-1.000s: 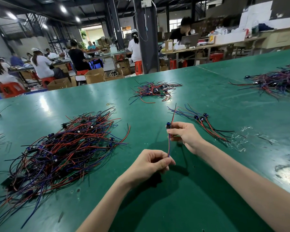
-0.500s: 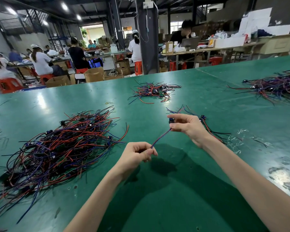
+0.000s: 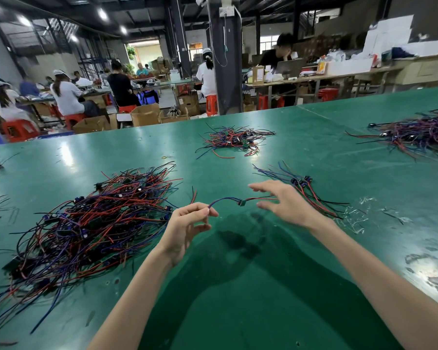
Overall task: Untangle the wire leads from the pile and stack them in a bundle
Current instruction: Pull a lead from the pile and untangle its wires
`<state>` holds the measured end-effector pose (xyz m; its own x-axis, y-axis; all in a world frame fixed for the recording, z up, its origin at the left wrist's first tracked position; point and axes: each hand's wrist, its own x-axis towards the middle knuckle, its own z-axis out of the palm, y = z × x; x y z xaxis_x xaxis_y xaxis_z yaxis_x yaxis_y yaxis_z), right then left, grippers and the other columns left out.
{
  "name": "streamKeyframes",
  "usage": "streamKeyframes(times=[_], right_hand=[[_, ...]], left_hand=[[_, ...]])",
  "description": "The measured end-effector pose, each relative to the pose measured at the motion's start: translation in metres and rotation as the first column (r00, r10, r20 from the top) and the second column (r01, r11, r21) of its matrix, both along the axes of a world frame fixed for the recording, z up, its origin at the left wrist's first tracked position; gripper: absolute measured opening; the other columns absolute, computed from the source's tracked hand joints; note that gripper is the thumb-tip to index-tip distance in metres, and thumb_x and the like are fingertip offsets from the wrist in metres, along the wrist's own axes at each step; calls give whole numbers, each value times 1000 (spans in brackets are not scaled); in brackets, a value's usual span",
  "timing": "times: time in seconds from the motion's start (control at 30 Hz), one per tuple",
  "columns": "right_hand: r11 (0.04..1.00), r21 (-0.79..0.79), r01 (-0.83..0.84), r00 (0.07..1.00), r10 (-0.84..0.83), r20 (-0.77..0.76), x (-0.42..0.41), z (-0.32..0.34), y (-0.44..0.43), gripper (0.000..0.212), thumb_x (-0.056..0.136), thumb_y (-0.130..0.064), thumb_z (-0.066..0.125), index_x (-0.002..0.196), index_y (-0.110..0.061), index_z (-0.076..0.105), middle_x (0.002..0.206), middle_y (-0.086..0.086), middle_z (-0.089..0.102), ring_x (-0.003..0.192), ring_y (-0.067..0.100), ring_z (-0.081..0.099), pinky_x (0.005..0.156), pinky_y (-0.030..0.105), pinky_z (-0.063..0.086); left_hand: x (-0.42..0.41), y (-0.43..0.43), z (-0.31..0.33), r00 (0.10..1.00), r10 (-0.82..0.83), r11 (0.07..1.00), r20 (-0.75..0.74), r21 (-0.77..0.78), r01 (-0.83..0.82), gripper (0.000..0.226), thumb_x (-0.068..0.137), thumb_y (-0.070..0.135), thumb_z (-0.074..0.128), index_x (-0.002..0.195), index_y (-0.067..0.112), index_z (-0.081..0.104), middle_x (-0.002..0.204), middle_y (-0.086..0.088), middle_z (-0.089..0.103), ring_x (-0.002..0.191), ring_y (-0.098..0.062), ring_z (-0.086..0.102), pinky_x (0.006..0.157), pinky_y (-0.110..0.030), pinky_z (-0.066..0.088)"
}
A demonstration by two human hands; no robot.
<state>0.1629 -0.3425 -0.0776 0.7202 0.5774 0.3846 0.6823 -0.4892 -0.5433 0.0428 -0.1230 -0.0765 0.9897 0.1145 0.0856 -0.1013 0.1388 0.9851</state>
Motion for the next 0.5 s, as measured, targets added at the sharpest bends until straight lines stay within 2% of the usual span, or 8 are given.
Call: streamKeyframes(times=[0.1,0.17,0.2,0.27,0.33,0.43,0.5], right_hand=[[985,-145,-90,995,81,-65,-6,-9,14,54,91,-10,61,141,-16,43,132,3,56,125,17,45,110,25,27],[980,-162,-119,992,109,-71,-8,-14,20,47,93,-11,58,138,-15,48,124,5,62,118,18,50,106,28,33],[983,-131,-129,989,118,-89,-9,-15,22,40,93,-10,58,132,-14,54,116,7,66,110,18,55,102,27,37],[987,-6,-160,970,156,-186,-13,-14,25,23,92,-8,59,113,-10,67,95,7,71,89,13,63,90,24,44],[975,112,-194,932,219,-290,-17,-13,26,13,91,-3,59,97,-9,70,79,5,71,71,8,63,79,20,48],[959,199,-203,895,265,-360,-21,-7,28,13,91,-3,60,89,-13,69,68,0,67,58,11,57,65,24,48],[964,205,-167,908,231,-349,-22,-2,28,14,91,-8,61,86,-18,69,63,-6,64,53,6,49,56,21,42]], left_hand=[[-1,4,2,998,-66,993,18,-101,67,13,65,16,55,55,14,63,110,-1,63,88,-6,61,80,-33,45],[-2,9,5,989,-144,965,38,-217,149,8,60,18,61,58,11,58,127,-3,60,97,-13,61,86,-37,44],[-3,12,6,979,-197,933,54,-295,204,15,57,19,67,62,9,57,132,-6,58,99,-16,61,88,-39,45],[-4,18,8,961,-265,858,83,-435,274,20,53,21,74,65,7,63,131,-13,59,101,-21,64,91,-40,50],[-6,21,9,968,-236,807,81,-538,241,14,55,20,70,62,9,68,120,-14,66,99,-24,66,90,-39,53],[-4,23,11,986,-139,735,91,-658,164,14,55,19,67,57,6,67,98,-14,71,91,-26,67,88,-37,54],[-3,24,12,990,-83,684,117,-716,142,16,54,19,75,57,5,66,98,-15,71,91,-26,67,87,-35,54]])
